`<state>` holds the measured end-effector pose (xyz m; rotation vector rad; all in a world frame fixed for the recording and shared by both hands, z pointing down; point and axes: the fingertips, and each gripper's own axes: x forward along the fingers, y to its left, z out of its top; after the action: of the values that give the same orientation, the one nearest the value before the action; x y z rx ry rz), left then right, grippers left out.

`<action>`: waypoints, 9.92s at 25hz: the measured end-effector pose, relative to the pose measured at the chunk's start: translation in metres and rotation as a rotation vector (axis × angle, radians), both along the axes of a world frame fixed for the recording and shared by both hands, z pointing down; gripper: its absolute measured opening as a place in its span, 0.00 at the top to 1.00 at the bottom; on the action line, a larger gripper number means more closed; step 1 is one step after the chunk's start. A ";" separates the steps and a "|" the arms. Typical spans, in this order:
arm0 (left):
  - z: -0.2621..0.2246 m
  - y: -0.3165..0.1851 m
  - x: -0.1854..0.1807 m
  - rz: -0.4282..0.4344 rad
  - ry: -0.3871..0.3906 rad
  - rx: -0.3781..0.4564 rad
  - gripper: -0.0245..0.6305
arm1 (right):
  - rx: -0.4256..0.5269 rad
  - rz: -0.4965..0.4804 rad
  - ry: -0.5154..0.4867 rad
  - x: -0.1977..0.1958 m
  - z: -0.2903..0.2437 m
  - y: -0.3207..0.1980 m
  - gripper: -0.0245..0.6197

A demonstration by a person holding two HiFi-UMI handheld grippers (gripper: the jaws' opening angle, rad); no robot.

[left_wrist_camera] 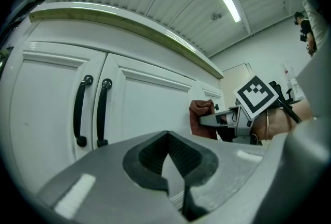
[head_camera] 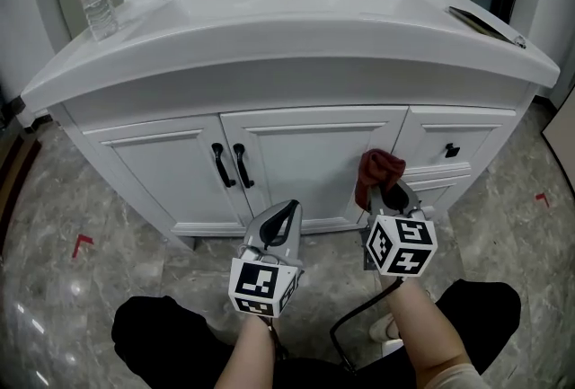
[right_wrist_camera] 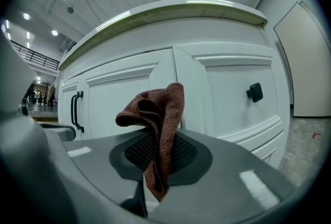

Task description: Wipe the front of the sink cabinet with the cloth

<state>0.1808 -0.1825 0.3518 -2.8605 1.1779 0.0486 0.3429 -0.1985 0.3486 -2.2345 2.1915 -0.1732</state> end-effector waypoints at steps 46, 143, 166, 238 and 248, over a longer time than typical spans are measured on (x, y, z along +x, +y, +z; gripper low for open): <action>0.041 -0.021 -0.007 -0.020 0.005 -0.102 0.96 | -0.099 -0.152 0.011 -0.059 0.068 -0.027 0.84; 0.166 -0.053 -0.146 -0.266 -0.098 -0.325 0.96 | -0.387 -0.352 -0.051 -0.224 0.251 -0.052 0.84; 0.177 -0.063 -0.083 -0.156 -0.063 -0.349 0.96 | -0.439 -0.129 -0.124 -0.113 0.289 -0.045 0.83; -0.052 0.248 -0.208 -0.053 0.037 0.089 0.96 | 0.066 -0.193 0.012 -0.257 -0.006 0.265 0.84; -0.048 0.249 -0.205 -0.032 0.022 0.095 0.96 | 0.056 -0.197 -0.010 -0.259 -0.001 0.264 0.84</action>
<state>-0.0239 0.0666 0.3037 -2.7659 1.1914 0.1314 0.0835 0.0656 0.3472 -1.9830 2.3771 -0.1220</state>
